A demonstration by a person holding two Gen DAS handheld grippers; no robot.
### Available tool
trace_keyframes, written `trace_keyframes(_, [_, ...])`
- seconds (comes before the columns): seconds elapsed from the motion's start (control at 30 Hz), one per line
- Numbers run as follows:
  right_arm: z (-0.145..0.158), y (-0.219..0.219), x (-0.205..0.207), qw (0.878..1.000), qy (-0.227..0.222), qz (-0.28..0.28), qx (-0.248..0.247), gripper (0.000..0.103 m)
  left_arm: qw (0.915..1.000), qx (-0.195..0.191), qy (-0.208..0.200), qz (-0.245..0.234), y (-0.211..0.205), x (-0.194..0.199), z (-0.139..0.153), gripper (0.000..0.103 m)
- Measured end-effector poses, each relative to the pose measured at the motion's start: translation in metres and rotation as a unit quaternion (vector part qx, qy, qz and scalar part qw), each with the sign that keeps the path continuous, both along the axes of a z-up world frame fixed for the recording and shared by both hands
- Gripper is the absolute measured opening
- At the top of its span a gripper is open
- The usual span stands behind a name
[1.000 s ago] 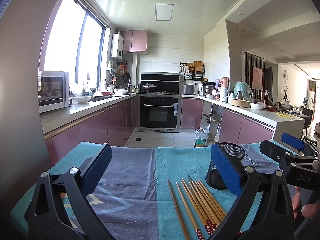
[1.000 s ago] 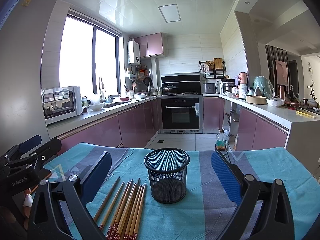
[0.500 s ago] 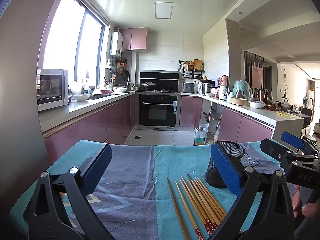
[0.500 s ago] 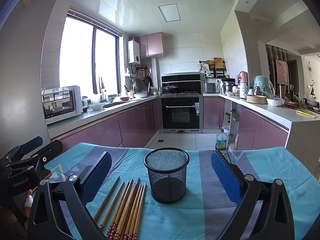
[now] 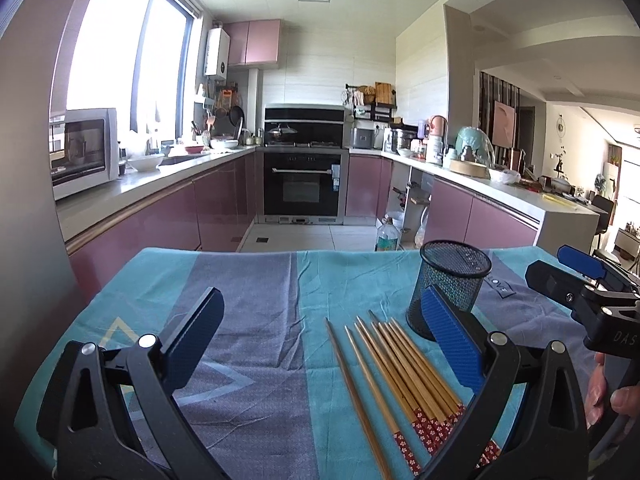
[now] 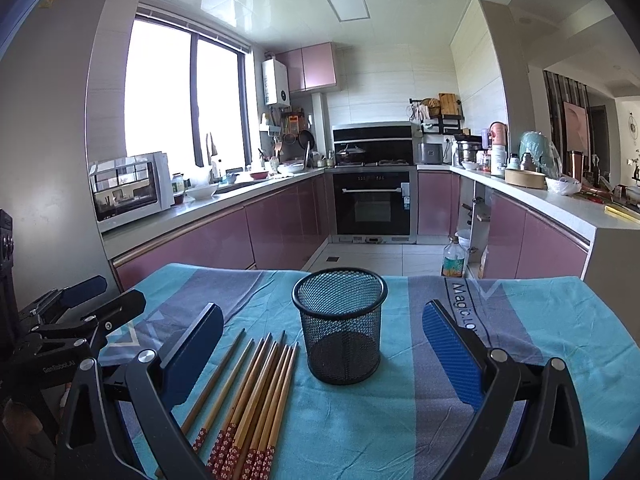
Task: Organize utensils
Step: 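Lower the left gripper onto one wooden chopstick and close it while the right gripper grasps another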
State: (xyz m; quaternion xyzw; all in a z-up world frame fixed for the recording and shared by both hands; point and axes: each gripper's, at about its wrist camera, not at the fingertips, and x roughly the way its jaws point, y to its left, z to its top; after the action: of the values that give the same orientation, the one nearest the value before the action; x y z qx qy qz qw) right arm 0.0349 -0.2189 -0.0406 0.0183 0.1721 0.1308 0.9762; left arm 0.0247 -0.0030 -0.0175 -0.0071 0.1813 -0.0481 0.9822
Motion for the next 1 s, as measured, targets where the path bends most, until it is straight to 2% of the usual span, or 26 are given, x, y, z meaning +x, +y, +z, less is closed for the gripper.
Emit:
trace_keyframes(0.13, [-0.017,0.005,0.012,0.998,0.059,0.031,-0.009,0.094,0.9985,0.016,0.051,-0.013,-0.002,0.016,-0.015,0.097])
trace_keyframes(0.33, [-0.047,0.022,0.035,0.984,0.159,0.067,-0.038,0.069,0.9915,0.046,0.115,-0.041,-0.009,0.04,-0.043,0.091])
trace_keyframes(0.4, [-0.056,0.024,0.042,0.979,0.187,0.07,-0.039,0.055,0.9886,0.049,0.135,-0.045,-0.01,0.047,-0.052,0.089])
trace_keyframes(0.47, [-0.063,0.026,0.049,0.974,0.21,0.078,-0.036,0.051,0.9865,0.053,0.148,-0.046,-0.011,0.053,-0.059,0.086])
trace_keyframes(0.77, [-0.077,0.036,0.062,0.96,0.259,0.093,-0.054,0.029,0.9719,0.071,0.217,-0.056,-0.017,0.079,-0.086,0.079])
trace_keyframes(0.9, [-0.08,0.034,0.067,0.958,0.265,0.095,-0.054,0.029,0.9668,0.074,0.238,-0.059,-0.018,0.089,-0.094,0.076])
trace_keyframes(1.0, [-0.081,0.034,0.071,0.956,0.27,0.097,-0.06,0.025,0.9627,0.065,0.254,-0.066,-0.018,0.098,-0.101,0.068])
